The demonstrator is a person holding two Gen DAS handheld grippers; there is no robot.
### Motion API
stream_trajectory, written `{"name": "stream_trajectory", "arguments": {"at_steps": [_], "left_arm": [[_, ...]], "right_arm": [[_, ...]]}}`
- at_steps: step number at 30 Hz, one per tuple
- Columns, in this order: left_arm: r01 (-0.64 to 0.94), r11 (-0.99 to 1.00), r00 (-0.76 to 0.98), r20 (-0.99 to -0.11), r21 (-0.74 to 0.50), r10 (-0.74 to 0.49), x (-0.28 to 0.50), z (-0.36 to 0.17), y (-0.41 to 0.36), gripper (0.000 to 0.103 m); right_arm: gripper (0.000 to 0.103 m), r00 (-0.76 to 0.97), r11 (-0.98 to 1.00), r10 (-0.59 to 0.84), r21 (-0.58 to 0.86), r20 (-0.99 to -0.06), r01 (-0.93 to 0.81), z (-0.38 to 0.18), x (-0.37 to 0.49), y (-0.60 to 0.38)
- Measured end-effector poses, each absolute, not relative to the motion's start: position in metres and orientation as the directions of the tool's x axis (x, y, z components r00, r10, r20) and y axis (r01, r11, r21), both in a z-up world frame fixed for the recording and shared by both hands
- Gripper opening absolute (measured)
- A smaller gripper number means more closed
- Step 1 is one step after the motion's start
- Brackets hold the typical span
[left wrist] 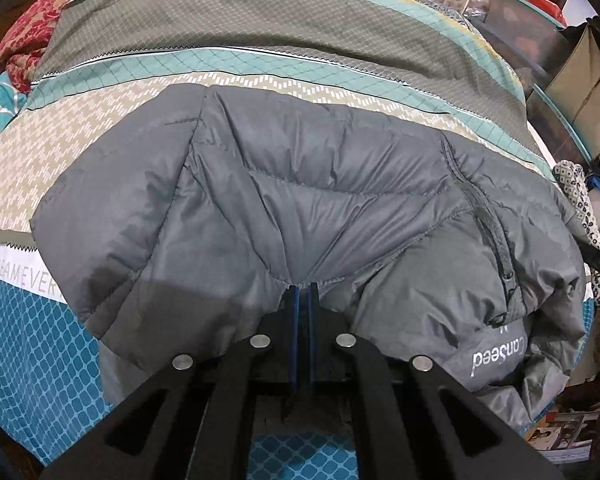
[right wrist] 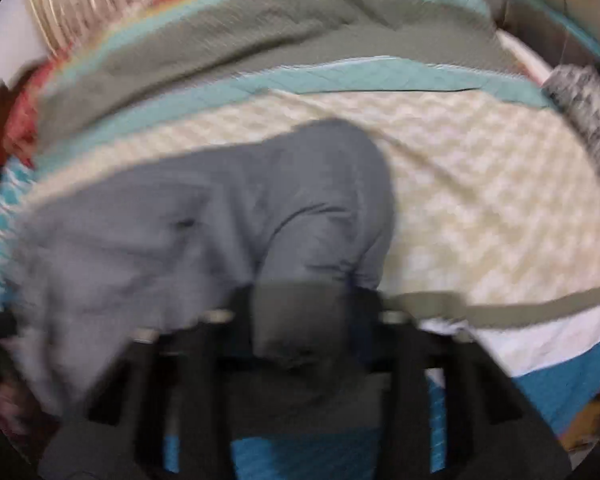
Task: Fold large clothes
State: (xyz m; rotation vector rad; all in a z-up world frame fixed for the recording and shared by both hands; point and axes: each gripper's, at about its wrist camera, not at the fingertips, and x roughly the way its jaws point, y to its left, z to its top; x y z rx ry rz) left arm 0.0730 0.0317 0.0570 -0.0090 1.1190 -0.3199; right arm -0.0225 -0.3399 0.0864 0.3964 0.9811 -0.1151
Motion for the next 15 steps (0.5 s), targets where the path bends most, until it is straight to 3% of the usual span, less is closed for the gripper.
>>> {"name": "stream_trajectory", "arguments": {"at_steps": [2, 3, 4, 6, 7, 9, 12, 15], "left_arm": [[0.244, 0.954, 0.392, -0.881, -0.177, -0.263, 0.075, 0.057, 0.034, 0.0], [0.237, 0.953, 0.387, -0.881, -0.19, -0.272, 0.076, 0.056, 0.036, 0.0], [0.229, 0.951, 0.381, -0.88, -0.208, -0.284, 0.078, 0.056, 0.038, 0.0], [0.207, 0.946, 0.371, -0.875, -0.248, -0.31, 0.081, 0.054, 0.042, 0.0], [0.198, 0.945, 0.368, -0.873, -0.262, -0.319, 0.081, 0.054, 0.043, 0.0], [0.191, 0.942, 0.367, -0.87, -0.275, -0.329, 0.082, 0.052, 0.043, 0.0], [0.204, 0.946, 0.368, -0.875, -0.252, -0.313, 0.08, 0.051, 0.038, 0.0], [0.229, 0.951, 0.375, -0.882, -0.21, -0.285, 0.075, 0.047, 0.031, 0.0]], "right_arm": [[0.014, 0.665, 0.689, 0.412, 0.69, -0.623, 0.219, 0.096, -0.032, -0.357], [0.013, 0.716, 0.518, 0.52, 0.839, -0.465, 0.169, 0.096, -0.037, -0.367], [0.013, 0.776, 0.297, 0.58, 0.951, -0.249, 0.084, 0.093, -0.045, -0.378], [0.013, 0.821, 0.013, 0.571, 1.0, 0.009, -0.019, 0.07, -0.058, -0.388], [0.013, 0.826, -0.089, 0.56, 0.996, 0.064, -0.016, 0.049, -0.062, -0.388], [0.013, 0.84, -0.13, 0.543, 0.989, 0.013, 0.068, 0.012, -0.071, -0.388], [0.012, 0.827, 0.027, 0.491, 0.953, -0.274, 0.301, -0.033, -0.092, -0.399], [0.01, 0.759, 0.388, 0.371, 0.832, -0.534, 0.396, -0.014, -0.099, -0.4]]}}
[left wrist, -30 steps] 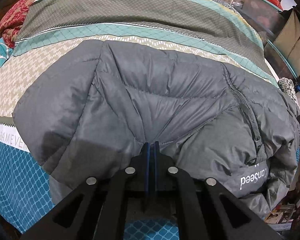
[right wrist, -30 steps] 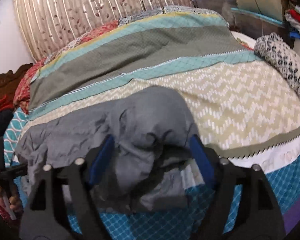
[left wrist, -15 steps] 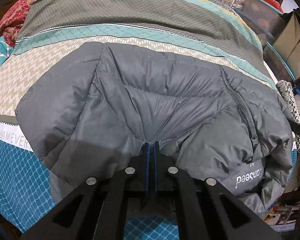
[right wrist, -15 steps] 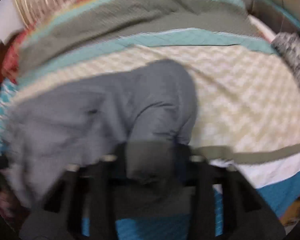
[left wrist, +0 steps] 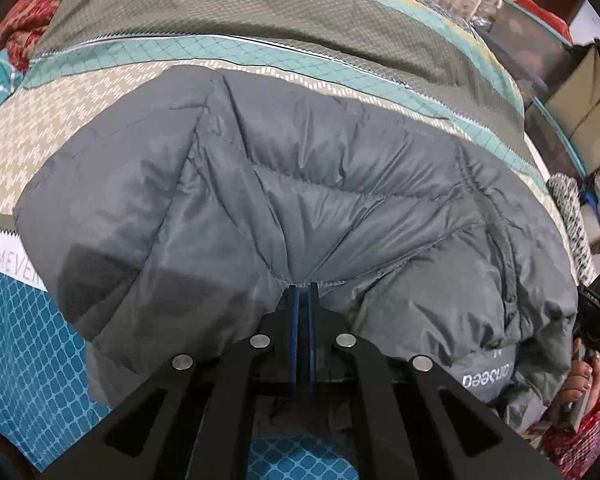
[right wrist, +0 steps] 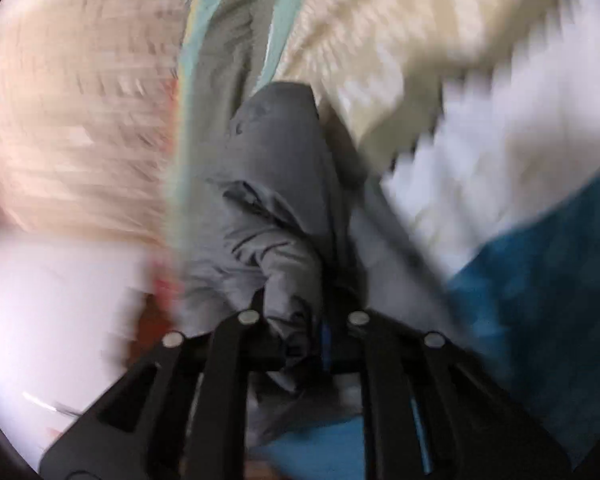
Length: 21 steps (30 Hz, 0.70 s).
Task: Fold large clothes
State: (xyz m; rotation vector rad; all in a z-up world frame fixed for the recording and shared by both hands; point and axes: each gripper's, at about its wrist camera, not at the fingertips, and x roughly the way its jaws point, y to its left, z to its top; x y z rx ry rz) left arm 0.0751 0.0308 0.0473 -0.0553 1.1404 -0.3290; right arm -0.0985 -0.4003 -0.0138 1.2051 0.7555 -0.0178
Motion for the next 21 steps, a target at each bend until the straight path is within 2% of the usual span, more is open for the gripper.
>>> {"name": "stream_trajectory", "arguments": {"at_steps": [3, 6, 8, 10, 15, 17, 20, 21], "left_arm": [[0.237, 0.959, 0.385, -0.891, -0.157, -0.241, 0.075, 0.043, 0.02, 0.0], [0.237, 0.962, 0.396, -0.89, -0.137, -0.225, 0.07, 0.049, 0.017, 0.0], [0.246, 0.958, 0.4, -0.885, -0.147, -0.239, 0.063, 0.056, 0.019, 0.0], [0.264, 0.954, 0.415, -0.876, -0.142, -0.245, 0.053, 0.066, 0.026, 0.0], [0.28, 0.939, 0.487, -0.813, -0.199, -0.318, 0.035, 0.106, 0.063, 0.0], [0.197, 0.961, 0.564, -0.779, -0.194, -0.273, 0.042, 0.127, 0.098, 0.0], [0.045, 0.974, 0.597, -0.775, -0.224, -0.206, 0.065, 0.134, 0.145, 0.0], [0.0, 0.963, 0.582, -0.783, -0.269, -0.218, 0.075, 0.131, 0.162, 0.006]], "right_arm": [[0.013, 0.701, 0.587, 0.3, 0.705, -0.646, 0.398, 0.002, -0.088, -0.385], [0.027, 0.684, 0.674, 0.265, 0.638, -0.679, 0.373, 0.015, -0.085, -0.378], [0.048, 0.705, 0.694, 0.242, 0.627, -0.666, 0.355, 0.031, -0.092, -0.376], [0.059, 0.734, 0.725, 0.182, 0.594, -0.654, 0.35, 0.048, -0.104, -0.377], [0.059, 0.771, 0.811, 0.048, 0.475, -0.635, 0.341, 0.09, -0.128, -0.369], [0.059, 0.789, 0.836, 0.023, 0.445, -0.614, 0.322, 0.106, -0.13, -0.361], [0.059, 0.807, 0.854, 0.031, 0.436, -0.589, 0.285, 0.121, -0.122, -0.35], [0.059, 0.81, 0.855, 0.045, 0.441, -0.585, 0.271, 0.123, -0.12, -0.345]]}}
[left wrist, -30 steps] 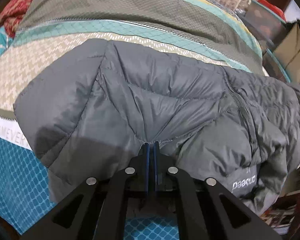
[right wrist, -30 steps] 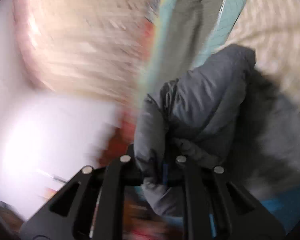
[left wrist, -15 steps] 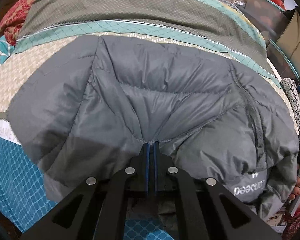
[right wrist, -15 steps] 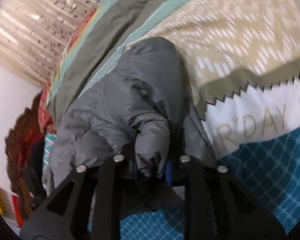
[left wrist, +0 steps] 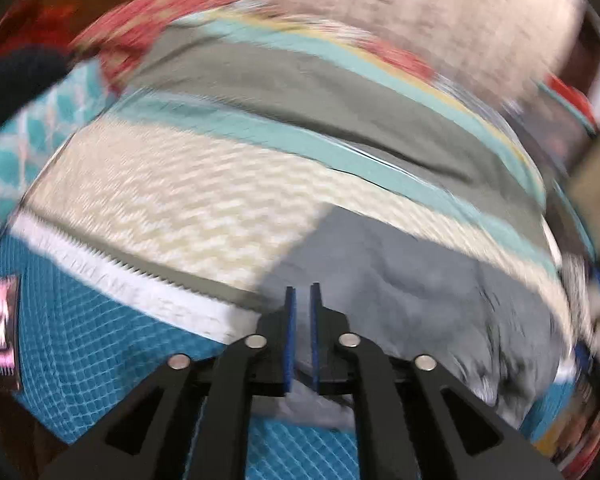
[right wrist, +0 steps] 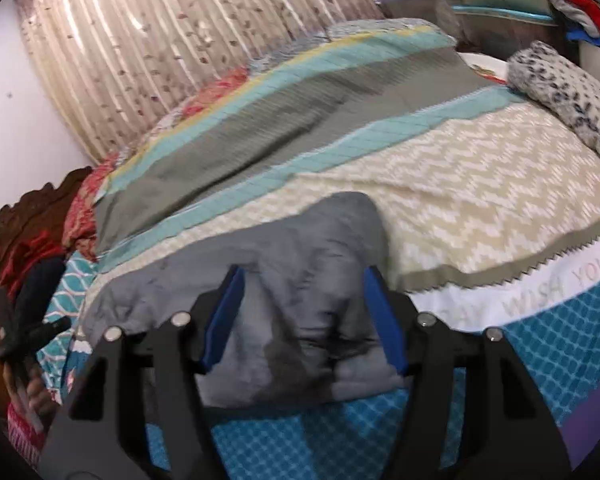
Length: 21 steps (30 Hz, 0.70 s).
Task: Fold large clothes
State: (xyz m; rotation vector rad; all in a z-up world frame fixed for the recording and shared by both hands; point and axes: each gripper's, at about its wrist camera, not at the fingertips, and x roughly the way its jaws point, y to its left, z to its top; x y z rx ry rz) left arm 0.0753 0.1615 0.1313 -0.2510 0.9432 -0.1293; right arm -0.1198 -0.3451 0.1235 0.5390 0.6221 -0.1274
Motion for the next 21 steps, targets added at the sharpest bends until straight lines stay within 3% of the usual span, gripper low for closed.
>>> {"name": "stream_trajectory", "arguments": {"at_steps": [1, 3, 8, 9, 10, 11, 12, 15, 21], "left_arm": [[-0.024, 0.95, 0.562, -0.79, -0.311, -0.245, 0.083, 0.127, 0.173, 0.011], [-0.032, 0.924, 0.53, -0.79, -0.381, -0.307, 0.093, 0.118, 0.182, 0.03], [0.046, 0.901, 0.48, -0.782, -0.432, -0.399, 0.105, 0.095, 0.154, 0.056], [0.051, 0.902, 0.473, -0.785, -0.429, -0.4, 0.105, 0.09, 0.149, 0.057], [0.047, 0.913, 0.466, -0.8, -0.405, -0.379, 0.108, 0.082, 0.143, 0.056], [0.03, 0.924, 0.448, -0.821, -0.382, -0.354, 0.11, 0.071, 0.138, 0.049], [0.013, 0.921, 0.421, -0.833, -0.39, -0.359, 0.11, 0.062, 0.138, 0.028], [0.001, 0.886, 0.391, -0.815, -0.464, -0.428, 0.101, 0.051, 0.144, 0.009], [0.004, 0.885, 0.436, -0.796, -0.466, -0.421, 0.05, 0.055, 0.154, 0.006]], "right_arm": [[0.059, 0.81, 0.857, 0.067, 0.45, -0.582, 0.252, 0.124, -0.116, -0.339], [0.059, 0.804, 0.868, 0.09, 0.442, -0.587, 0.226, 0.121, -0.105, -0.322], [0.059, 0.722, 0.911, 0.101, 0.355, -0.685, 0.209, 0.092, -0.079, -0.295], [0.059, 0.682, 0.912, 0.087, 0.333, -0.726, 0.238, 0.077, -0.071, -0.297], [0.059, 0.653, 0.905, 0.093, 0.338, -0.751, 0.26, 0.063, -0.066, -0.302], [0.059, 0.647, 0.895, 0.102, 0.353, -0.756, 0.272, 0.055, -0.065, -0.305], [0.059, 0.643, 0.885, 0.108, 0.368, -0.758, 0.285, 0.05, -0.065, -0.309], [0.059, 0.634, 0.886, 0.101, 0.359, -0.767, 0.293, 0.047, -0.062, -0.312], [0.064, 0.63, 0.904, 0.089, 0.328, -0.772, 0.274, 0.036, -0.057, -0.307]]}}
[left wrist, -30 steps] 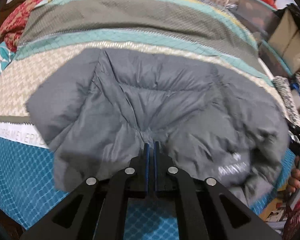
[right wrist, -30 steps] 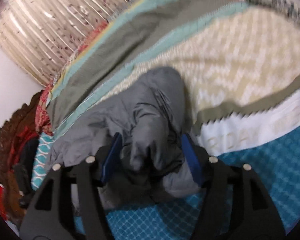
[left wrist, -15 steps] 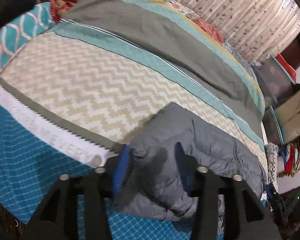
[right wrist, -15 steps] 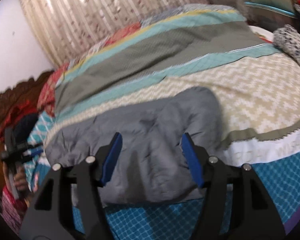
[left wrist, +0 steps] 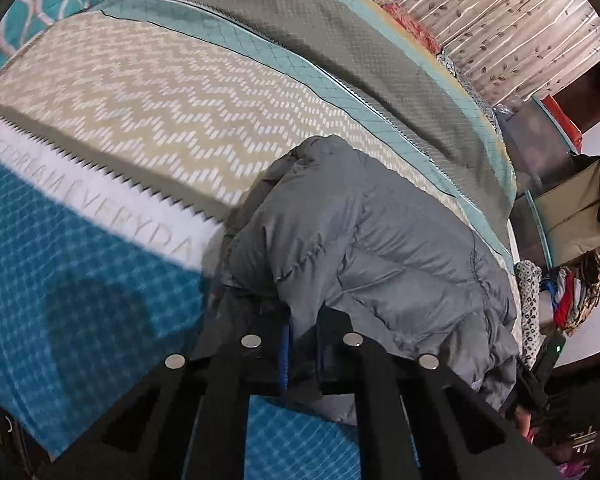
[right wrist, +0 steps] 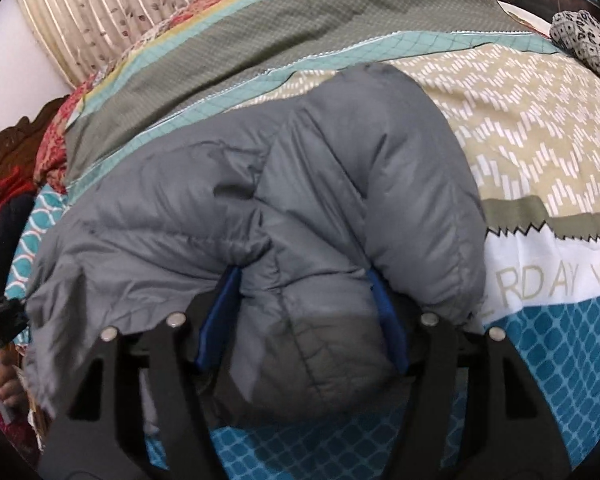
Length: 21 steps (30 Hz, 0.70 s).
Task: Fold large clothes
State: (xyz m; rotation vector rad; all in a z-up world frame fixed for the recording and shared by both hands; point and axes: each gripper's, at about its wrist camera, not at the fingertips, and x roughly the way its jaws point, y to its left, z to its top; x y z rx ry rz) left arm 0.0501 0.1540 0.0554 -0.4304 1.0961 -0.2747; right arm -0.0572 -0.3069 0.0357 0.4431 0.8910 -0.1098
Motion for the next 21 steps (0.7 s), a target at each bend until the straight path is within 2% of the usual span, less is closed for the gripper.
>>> {"name": "stream_trajectory", "arguments": {"at_steps": [5, 9, 13, 17, 21], "left_arm": [[-0.018, 0.926, 0.395, -0.854, -0.376, -0.339, 0.054, 0.03, 0.147, 0.01], [-0.026, 0.941, 0.411, -0.862, -0.336, -0.296, 0.054, 0.043, 0.143, 0.014], [-0.006, 0.955, 0.463, -0.847, -0.298, -0.261, 0.038, 0.068, 0.153, 0.019], [-0.032, 0.959, 0.521, -0.823, -0.281, -0.224, 0.026, 0.092, 0.168, 0.033], [-0.008, 0.958, 0.574, -0.786, -0.285, -0.229, 0.029, 0.115, 0.163, 0.041]], "right_arm": [[0.069, 0.625, 0.936, 0.04, 0.248, -0.78, 0.25, 0.034, -0.051, -0.295], [0.069, 0.671, 0.909, 0.091, 0.337, -0.736, 0.246, 0.056, -0.07, -0.302], [0.069, 0.72, 0.91, 0.102, 0.357, -0.687, 0.211, 0.081, -0.096, -0.308], [0.069, 0.747, 0.916, 0.067, 0.337, -0.662, 0.217, 0.103, -0.109, -0.314], [0.069, 0.771, 0.95, 0.014, 0.249, -0.637, 0.188, 0.123, -0.101, -0.305]]}}
